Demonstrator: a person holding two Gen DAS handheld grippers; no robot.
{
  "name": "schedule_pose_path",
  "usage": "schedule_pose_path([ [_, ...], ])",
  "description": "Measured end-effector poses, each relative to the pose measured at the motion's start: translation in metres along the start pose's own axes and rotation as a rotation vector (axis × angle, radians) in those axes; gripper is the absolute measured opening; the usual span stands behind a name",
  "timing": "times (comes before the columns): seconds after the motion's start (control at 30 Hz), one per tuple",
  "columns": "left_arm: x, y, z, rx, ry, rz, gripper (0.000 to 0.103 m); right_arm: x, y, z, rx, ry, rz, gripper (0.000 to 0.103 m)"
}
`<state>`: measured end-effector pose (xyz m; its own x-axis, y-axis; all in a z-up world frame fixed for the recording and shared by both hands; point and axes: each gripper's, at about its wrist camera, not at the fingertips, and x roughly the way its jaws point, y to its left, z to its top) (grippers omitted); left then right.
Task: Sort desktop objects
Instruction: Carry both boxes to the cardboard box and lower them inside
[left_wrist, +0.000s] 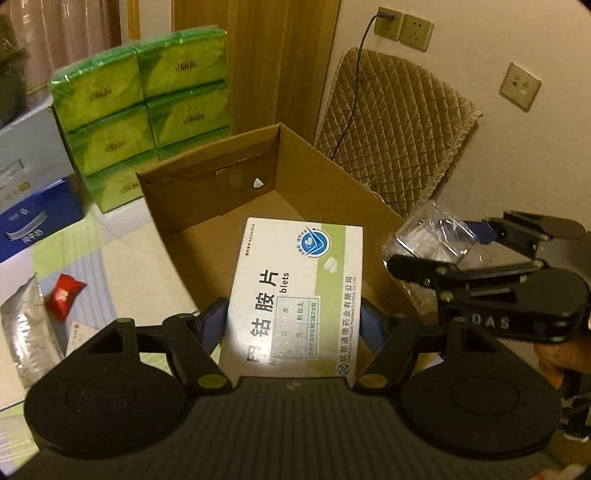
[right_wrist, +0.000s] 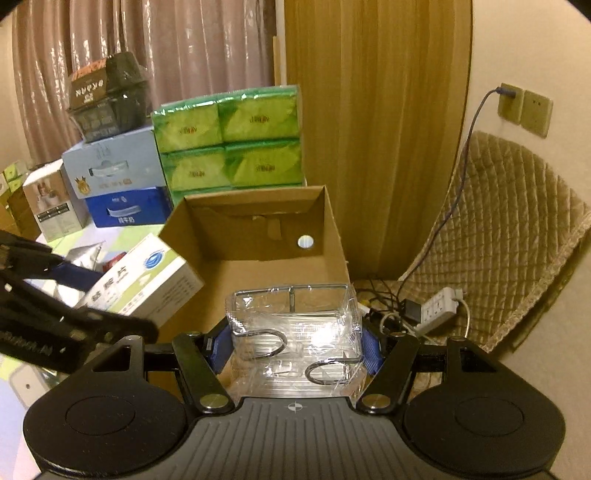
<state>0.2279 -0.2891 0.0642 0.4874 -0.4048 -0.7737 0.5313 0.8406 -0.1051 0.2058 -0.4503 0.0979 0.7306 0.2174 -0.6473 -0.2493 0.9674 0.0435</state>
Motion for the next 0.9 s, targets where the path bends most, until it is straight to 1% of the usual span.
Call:
schedule_pose_path([
  [0.13, 0.018, 0.002, 0.004, 0.002, 0.003, -0.015, 0.068, 0.012, -0.004, -0.001, -0.009, 0.008, -0.003, 0.064],
  [0.3, 0.035, 0.0, 0.01, 0.011, 0.016, -0.026, 0.067, 0.019, -0.002, -0.005, -0.062, 0.007, -0.01, 0.064],
  [0.47, 0.044, -0.002, 0.011, 0.036, 0.028, -0.008, 0.067, 0.021, -0.006, -0.011, -0.08, 0.006, -0.011, 0.064],
  [0.6, 0.042, 0.002, 0.01, 0.025, 0.02, -0.003, 0.067, 0.021, -0.003, -0.012, -0.1, 0.005, -0.009, 0.064],
  [0.8, 0.024, 0.008, 0.009, 0.062, -0.001, 0.025, 0.067, 0.022, 0.001, -0.013, -0.12, 0.009, 0.0, 0.064],
  [0.9, 0.017, 0.013, 0.007, 0.063, -0.006, 0.032, 0.068, 0.025, 0.007, -0.014, -0.129, 0.018, 0.019, 0.064],
])
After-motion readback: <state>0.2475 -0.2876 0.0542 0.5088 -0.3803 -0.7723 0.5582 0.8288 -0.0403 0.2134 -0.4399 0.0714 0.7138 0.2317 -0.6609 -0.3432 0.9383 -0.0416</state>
